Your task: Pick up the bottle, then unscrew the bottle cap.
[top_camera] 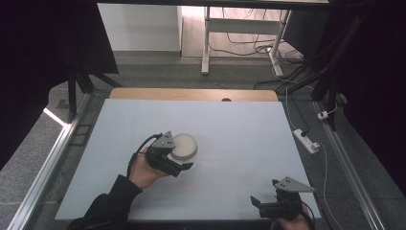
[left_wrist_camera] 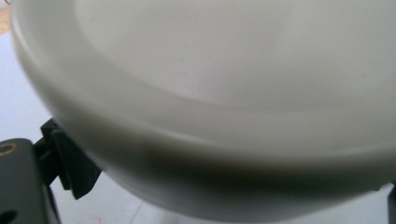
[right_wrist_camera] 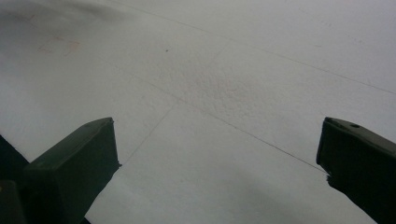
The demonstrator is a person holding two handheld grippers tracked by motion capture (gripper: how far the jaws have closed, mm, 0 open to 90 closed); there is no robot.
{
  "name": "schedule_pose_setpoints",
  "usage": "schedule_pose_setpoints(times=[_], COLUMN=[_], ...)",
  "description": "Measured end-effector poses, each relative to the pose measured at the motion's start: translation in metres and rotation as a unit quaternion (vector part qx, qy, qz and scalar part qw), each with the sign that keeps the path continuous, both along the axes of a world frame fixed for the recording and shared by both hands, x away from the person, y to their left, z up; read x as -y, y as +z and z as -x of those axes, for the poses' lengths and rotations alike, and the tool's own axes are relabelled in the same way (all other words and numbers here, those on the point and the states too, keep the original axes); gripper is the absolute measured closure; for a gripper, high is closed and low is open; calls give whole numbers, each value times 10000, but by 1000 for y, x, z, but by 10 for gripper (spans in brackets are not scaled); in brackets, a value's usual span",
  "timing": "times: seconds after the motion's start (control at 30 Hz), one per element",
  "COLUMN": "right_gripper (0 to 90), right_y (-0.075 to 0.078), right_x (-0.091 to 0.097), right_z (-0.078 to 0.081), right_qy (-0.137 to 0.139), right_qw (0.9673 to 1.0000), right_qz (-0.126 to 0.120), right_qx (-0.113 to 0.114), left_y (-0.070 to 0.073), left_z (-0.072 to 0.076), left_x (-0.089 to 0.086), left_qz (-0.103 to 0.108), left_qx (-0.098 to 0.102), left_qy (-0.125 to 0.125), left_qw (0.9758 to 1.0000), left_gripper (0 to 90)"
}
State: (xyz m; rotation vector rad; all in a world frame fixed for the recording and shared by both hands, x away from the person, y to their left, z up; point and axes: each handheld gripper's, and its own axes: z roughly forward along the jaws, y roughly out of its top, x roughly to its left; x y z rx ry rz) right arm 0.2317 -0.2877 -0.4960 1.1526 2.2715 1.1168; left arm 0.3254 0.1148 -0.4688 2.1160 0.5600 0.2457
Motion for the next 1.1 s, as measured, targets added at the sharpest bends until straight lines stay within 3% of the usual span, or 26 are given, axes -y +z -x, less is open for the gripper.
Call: schedule_pose_setpoints(times=[0.53, 0.93, 1.1], right_gripper=[0, 0, 0], right_y=[0, 1, 5], right_x=[0, -1, -5], right_z=[0, 2, 4], right_qy=[30, 54, 172], right_qw=[10000, 9999, 9996], right_qz=[18, 42, -219], right_qx=[26, 80, 74], left_y=[13, 11, 10], left_z=[14, 16, 16], left_x=[17, 20, 20], left_qz=[-20, -52, -24], left_qx=[-24, -84, -107], left_qy=[-321, -383, -394], left_qw=[9995, 9992, 9992], left_gripper=[76, 76, 76])
